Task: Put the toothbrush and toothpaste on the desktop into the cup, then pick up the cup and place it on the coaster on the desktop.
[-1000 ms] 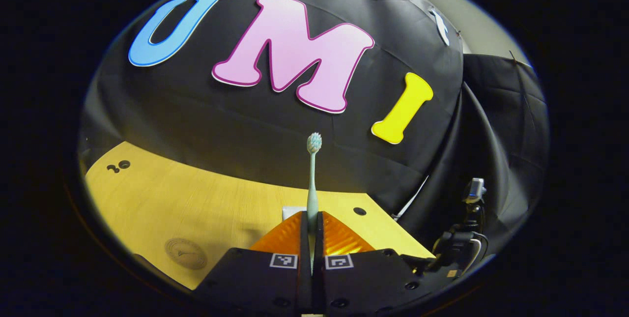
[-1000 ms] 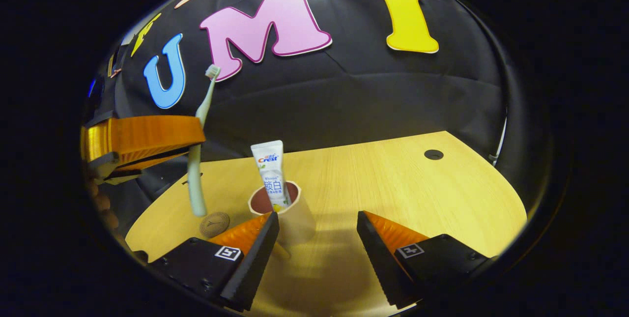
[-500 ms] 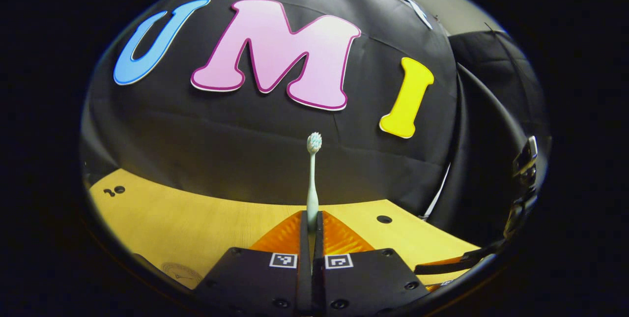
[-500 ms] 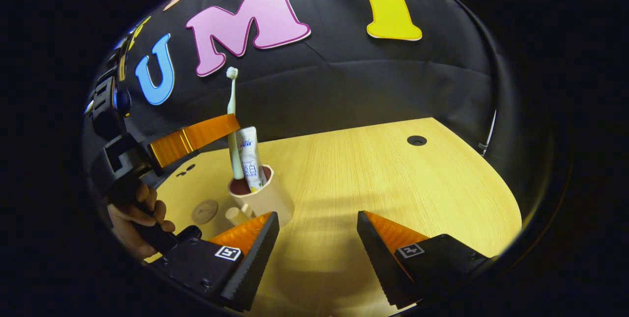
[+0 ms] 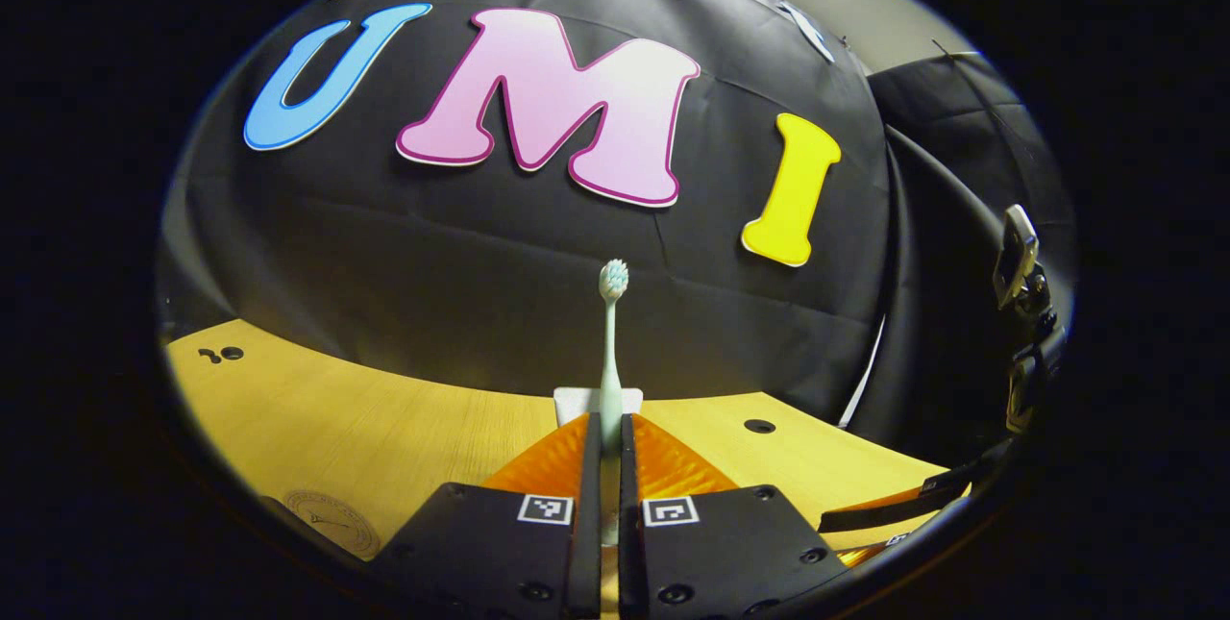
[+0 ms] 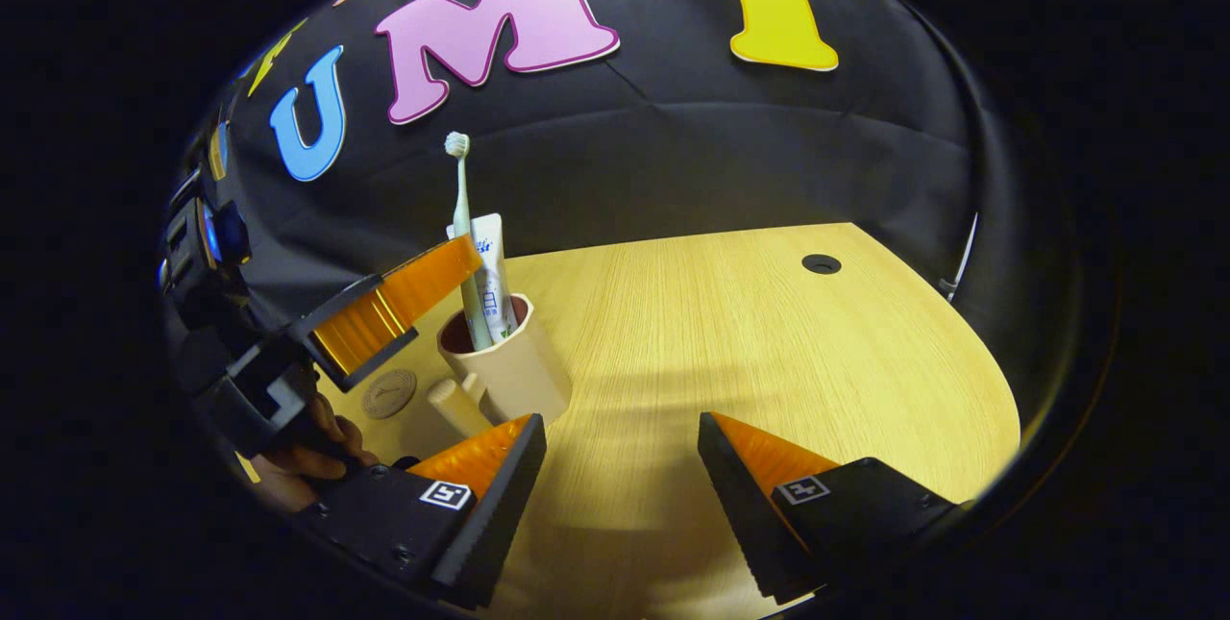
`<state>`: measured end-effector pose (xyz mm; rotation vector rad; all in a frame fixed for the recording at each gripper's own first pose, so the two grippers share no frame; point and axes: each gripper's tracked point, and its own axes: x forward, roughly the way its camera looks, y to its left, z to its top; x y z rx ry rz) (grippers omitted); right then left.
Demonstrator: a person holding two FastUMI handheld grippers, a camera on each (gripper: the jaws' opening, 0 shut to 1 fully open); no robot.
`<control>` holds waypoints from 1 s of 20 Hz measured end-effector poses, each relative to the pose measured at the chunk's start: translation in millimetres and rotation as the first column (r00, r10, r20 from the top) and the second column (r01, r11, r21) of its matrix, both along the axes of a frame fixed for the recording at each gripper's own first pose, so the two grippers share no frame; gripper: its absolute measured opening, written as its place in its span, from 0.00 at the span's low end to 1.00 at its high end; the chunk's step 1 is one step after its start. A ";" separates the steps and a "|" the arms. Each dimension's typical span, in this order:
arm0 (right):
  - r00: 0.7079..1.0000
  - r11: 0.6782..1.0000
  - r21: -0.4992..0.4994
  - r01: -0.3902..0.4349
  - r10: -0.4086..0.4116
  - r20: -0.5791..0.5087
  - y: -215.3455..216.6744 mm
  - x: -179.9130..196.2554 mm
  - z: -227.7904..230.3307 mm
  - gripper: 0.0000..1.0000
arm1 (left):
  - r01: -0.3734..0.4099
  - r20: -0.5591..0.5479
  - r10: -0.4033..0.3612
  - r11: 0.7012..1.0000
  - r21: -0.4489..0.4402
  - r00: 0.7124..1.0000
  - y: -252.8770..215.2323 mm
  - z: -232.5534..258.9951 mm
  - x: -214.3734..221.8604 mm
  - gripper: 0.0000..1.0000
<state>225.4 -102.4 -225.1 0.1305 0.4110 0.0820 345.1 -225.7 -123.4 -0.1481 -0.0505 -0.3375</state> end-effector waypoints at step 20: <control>0.986 0.996 0.093 0.011 0.004 -0.164 24.0 32.7 32.5 0.98 | -0.164 -0.269 0.168 0.986 0.039 0.948 109.7 -37.0 -141.1 0.97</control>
